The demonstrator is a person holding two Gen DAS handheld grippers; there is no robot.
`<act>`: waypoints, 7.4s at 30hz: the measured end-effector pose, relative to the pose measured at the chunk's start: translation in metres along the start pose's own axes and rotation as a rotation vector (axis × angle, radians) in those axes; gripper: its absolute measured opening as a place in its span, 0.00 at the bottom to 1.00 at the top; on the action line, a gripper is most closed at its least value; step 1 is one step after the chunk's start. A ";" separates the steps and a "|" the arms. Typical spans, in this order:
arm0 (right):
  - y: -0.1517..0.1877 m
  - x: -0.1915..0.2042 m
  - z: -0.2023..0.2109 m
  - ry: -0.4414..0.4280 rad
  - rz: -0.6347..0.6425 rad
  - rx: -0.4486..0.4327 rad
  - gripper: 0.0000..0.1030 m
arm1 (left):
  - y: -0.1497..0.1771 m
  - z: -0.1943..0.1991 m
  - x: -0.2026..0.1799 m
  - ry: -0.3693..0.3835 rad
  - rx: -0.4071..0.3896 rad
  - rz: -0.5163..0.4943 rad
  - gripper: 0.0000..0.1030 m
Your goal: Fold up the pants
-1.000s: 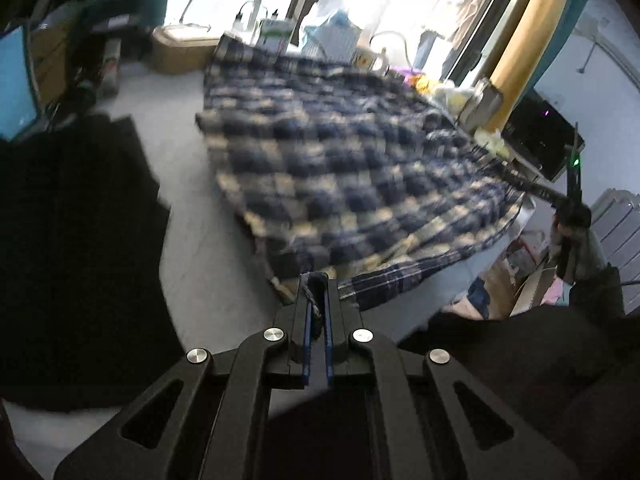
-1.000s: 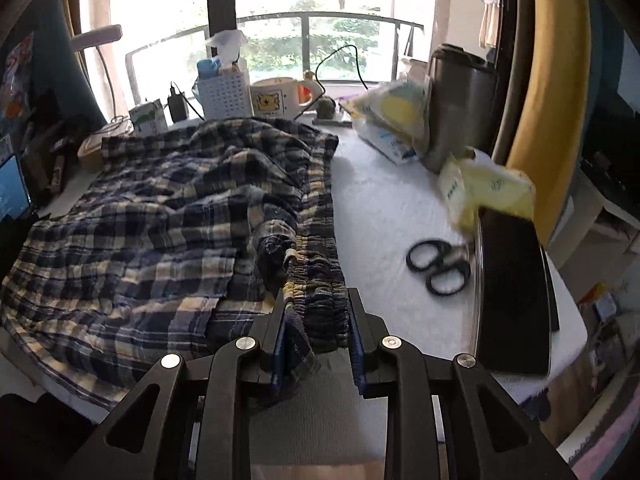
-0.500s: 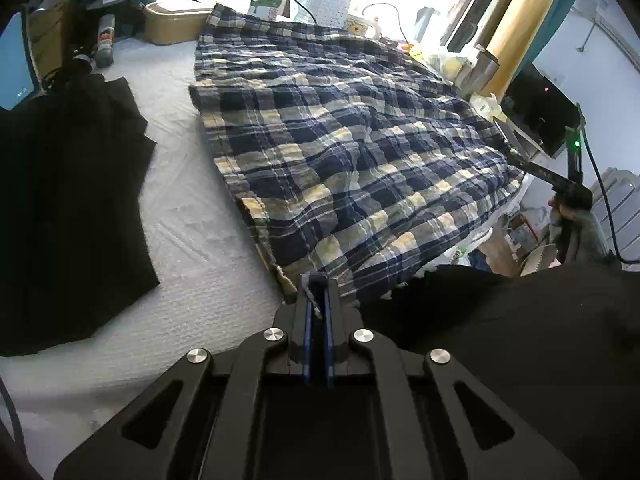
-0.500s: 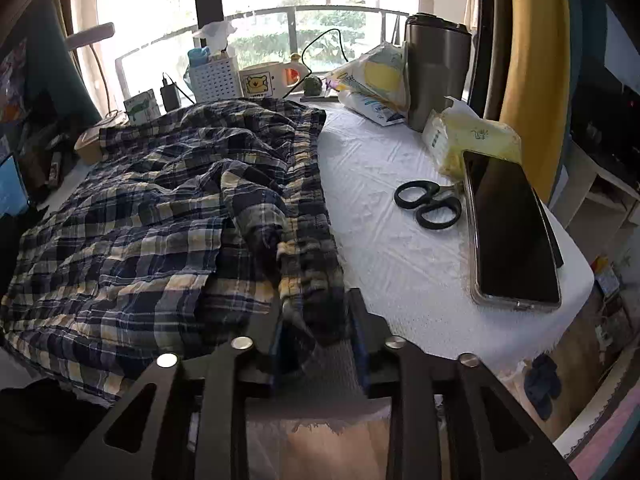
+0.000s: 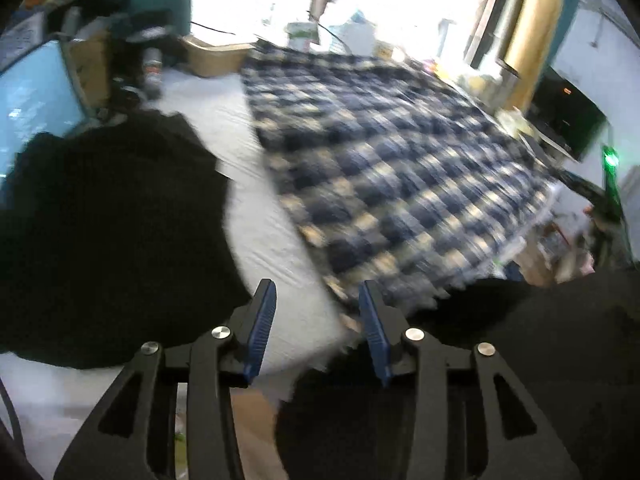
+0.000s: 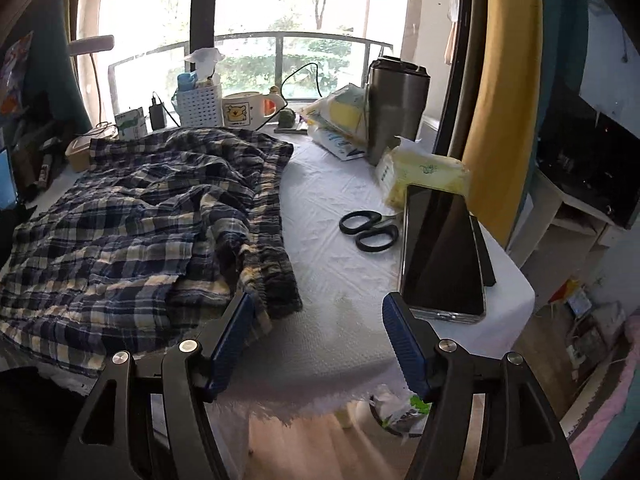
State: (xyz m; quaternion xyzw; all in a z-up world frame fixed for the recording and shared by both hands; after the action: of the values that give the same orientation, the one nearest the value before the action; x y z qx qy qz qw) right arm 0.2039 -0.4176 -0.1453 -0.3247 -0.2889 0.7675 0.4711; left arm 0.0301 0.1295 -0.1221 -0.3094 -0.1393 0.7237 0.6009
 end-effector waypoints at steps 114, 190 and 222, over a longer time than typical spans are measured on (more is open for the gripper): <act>-0.114 0.073 -0.152 -0.224 0.397 0.206 0.62 | -0.135 -0.173 -0.159 0.178 0.201 -0.366 0.25; 0.007 0.020 -0.015 -0.080 0.187 0.074 0.84 | 0.058 -0.029 -0.088 -0.161 -0.130 -0.382 0.17; -0.023 0.041 -0.038 -0.203 0.317 -0.151 0.21 | -0.024 0.014 -0.077 0.038 -0.363 -0.152 0.01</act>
State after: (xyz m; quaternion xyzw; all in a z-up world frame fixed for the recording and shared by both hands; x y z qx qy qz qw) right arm 0.2312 -0.3657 -0.1612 -0.3216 -0.3370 0.8369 0.2874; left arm 0.0474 0.0643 -0.0761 -0.4149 -0.2791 0.6332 0.5907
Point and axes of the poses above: each gripper's, at about its wrist camera, not at the fingertips, and z roughly against the way its jaws point, x to its left, y to its underside, the point moved 2 cm from there along -z, roughly the way its jaws point, and after that the axes turned 12 degrees about z, right-handed, at the moved point
